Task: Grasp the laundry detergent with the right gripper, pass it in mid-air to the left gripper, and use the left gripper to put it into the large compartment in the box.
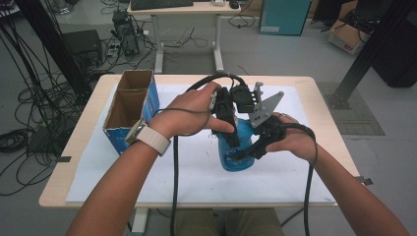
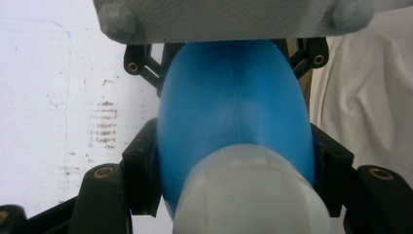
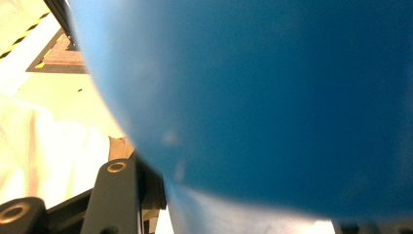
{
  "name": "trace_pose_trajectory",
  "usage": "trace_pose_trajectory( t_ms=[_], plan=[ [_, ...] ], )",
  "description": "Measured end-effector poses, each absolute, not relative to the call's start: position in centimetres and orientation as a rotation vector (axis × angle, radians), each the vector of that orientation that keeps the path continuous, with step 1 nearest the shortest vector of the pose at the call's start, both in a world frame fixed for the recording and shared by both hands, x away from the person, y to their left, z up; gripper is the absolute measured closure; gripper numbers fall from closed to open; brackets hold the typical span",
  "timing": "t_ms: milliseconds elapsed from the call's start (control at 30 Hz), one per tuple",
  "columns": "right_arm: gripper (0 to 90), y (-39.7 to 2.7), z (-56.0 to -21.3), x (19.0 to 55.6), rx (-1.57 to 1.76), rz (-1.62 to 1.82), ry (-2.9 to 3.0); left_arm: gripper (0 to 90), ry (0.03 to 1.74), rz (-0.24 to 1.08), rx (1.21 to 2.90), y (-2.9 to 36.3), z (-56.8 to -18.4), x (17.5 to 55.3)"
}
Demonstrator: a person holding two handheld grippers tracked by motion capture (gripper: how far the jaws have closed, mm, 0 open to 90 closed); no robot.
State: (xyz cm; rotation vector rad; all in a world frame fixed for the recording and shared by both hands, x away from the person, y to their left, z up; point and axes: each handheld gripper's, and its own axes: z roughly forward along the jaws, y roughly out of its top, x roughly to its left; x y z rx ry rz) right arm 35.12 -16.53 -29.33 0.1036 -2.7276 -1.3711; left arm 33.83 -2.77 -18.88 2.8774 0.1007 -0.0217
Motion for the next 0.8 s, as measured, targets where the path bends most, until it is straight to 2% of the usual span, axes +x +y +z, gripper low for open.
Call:
trace_pose_trajectory(
  t_ms=[800],
  plan=[
    [43.3,-16.68,-29.27,34.97,0.092,-1.366,-2.718,37.0,0.099,-0.023,2.876,-2.88,-18.85,33.78]
  ],
)
